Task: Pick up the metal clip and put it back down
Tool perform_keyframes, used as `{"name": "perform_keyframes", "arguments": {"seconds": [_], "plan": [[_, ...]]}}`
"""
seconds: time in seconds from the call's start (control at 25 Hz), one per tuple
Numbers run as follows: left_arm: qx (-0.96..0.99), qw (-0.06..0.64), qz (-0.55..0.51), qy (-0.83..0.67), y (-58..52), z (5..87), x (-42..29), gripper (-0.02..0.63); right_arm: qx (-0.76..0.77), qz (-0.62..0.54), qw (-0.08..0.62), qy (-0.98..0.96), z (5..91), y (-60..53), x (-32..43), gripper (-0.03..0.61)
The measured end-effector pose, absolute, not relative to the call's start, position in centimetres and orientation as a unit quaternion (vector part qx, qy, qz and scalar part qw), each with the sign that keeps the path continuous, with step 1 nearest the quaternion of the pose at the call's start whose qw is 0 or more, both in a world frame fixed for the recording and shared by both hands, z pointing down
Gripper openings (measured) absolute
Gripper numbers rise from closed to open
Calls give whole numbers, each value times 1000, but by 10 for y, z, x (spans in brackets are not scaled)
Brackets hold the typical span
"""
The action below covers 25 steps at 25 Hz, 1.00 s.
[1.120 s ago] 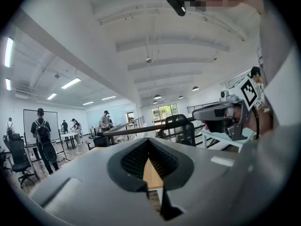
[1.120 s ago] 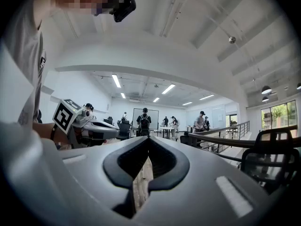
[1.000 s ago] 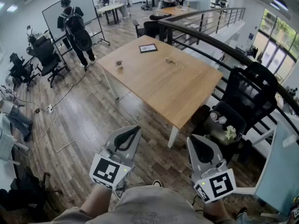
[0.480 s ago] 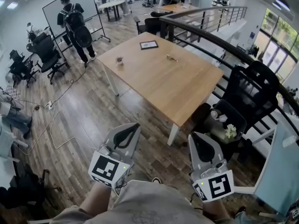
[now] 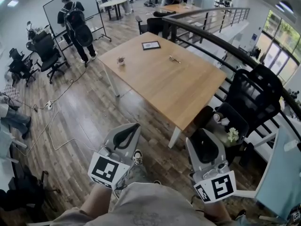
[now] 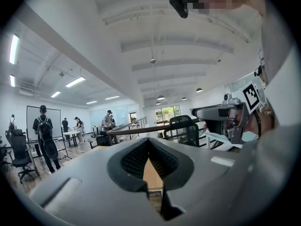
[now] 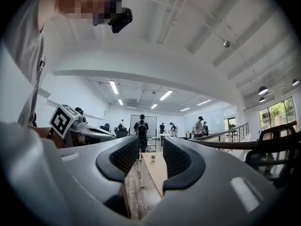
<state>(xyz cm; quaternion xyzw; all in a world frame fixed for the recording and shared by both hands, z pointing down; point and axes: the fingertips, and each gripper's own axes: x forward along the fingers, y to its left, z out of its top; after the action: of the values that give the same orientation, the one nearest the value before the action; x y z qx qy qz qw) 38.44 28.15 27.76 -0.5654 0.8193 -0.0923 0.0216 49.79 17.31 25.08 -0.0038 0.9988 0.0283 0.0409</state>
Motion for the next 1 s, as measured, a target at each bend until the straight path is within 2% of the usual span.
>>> {"name": "perform_keyframes", "arguments": {"seconds": [0.4,1.0], "plan": [[-556,15,-79,827,283,283,309,2,3,30,9,1000,270,170,416,146],[-574,1,-69,816,267,277,100,2,-28,52,-67,996,290,155,206,144]]}}
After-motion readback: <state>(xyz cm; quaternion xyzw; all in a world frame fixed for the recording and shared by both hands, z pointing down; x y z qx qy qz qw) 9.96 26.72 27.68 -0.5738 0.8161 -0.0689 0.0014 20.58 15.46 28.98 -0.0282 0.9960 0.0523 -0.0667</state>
